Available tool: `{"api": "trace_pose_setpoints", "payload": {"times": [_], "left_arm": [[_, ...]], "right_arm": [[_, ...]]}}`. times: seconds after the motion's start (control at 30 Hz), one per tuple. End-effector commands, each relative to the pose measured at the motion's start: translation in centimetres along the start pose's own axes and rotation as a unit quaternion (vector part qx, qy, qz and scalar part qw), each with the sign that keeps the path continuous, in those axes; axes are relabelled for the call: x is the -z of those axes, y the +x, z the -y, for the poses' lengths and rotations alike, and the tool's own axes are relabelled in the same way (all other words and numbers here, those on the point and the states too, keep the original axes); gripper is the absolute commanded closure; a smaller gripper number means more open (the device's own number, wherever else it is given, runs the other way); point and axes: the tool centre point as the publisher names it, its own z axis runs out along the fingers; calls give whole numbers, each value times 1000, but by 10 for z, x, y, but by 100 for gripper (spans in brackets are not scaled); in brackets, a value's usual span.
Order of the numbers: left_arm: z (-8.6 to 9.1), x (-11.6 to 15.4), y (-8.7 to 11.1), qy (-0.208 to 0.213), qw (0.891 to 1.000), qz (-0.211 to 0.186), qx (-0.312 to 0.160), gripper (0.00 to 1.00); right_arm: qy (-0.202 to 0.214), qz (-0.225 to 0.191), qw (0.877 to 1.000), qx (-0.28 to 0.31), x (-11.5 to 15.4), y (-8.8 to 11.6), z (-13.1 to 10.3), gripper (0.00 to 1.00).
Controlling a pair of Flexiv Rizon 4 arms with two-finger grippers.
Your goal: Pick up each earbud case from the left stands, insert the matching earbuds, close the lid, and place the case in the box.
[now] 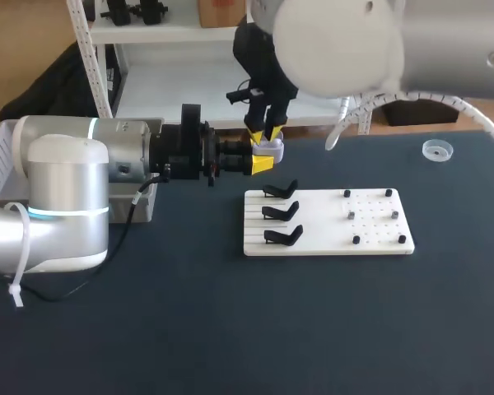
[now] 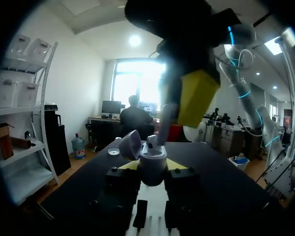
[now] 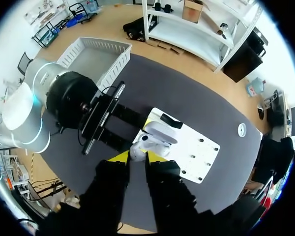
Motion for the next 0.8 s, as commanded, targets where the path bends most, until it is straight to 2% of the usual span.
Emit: {"api": "trace_pose_setpoints", "payload": {"times": [0.03, 0.8], "left_arm": [[0, 0, 1, -1, 1000, 1, -1, 100], [0, 0, 1, -1, 1000, 1, -1, 100]], "right_arm": [[2, 4, 1000, 2, -4, 2, 3, 100], [12, 3, 1000, -6, -16, -4, 14, 100]]}}
